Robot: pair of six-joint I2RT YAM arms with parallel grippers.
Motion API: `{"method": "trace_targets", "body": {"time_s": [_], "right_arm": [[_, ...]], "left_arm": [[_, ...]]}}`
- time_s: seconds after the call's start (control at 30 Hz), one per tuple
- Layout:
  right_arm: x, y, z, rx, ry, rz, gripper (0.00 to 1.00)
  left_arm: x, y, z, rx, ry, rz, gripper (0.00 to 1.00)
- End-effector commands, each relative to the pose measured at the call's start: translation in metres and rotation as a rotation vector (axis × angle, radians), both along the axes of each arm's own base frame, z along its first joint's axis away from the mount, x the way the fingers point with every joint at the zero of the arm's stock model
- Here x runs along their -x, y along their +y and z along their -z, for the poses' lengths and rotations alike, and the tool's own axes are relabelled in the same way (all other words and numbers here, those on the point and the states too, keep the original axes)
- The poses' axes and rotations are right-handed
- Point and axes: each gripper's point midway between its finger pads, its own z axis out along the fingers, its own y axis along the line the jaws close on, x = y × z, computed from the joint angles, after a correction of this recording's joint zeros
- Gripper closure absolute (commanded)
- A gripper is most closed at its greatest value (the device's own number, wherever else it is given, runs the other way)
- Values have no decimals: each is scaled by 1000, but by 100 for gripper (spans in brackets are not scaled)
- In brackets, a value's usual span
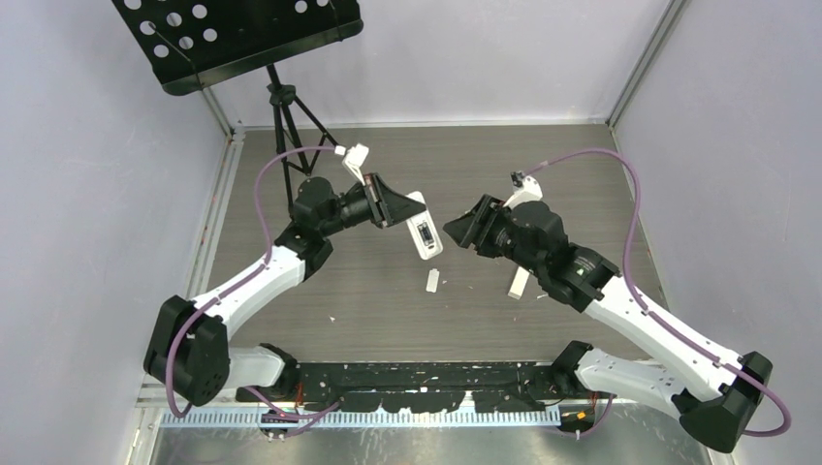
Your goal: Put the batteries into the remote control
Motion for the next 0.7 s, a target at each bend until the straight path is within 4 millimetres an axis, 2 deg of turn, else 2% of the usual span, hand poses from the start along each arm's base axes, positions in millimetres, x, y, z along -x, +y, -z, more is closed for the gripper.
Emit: {"method": "trace_targets", "body": {"time_s": [0.0,0.07,0.23,0.33,0.43,0.53,0.67], "right_arm": [[-2,7,18,84,39,-47,43],[-6,12,38,131,106,-47,46],[-18,26,111,288,320,-6,47],[-22,34,148,423,380,17,47],[-28,40,171,541,415,20,47],[-36,40,185,642,428,32,48],[-41,45,199,658,476,56,58]], "left_arm": [[6,15,-3,-22,-77,-14,100],[0,28,13,-75,-47,-77,100],[-20,79,61,-267,73,-357,100],[-21,106,74,-334,107,-476,100],[-16,116,78,-343,103,-513,100],[-10,125,84,-369,113,-535,100],[-7,135,86,-383,106,-576,100]]}}
